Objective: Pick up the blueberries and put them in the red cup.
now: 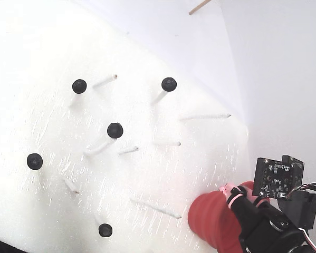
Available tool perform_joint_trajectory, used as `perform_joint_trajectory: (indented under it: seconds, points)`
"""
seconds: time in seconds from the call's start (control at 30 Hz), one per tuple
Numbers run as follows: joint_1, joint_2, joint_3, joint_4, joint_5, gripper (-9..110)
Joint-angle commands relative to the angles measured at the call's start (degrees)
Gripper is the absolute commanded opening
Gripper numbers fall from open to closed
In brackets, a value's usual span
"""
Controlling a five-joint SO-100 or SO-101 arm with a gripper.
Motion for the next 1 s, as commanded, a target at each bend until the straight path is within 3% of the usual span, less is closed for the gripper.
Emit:
perform_joint_trajectory:
  seconds: [0.0, 0.97]
  points:
    - [0.88, 7.21, -2.11, 0.62, 0.53, 11]
    - [11.25, 7.73, -3.43, 1.76, -0.18, 11]
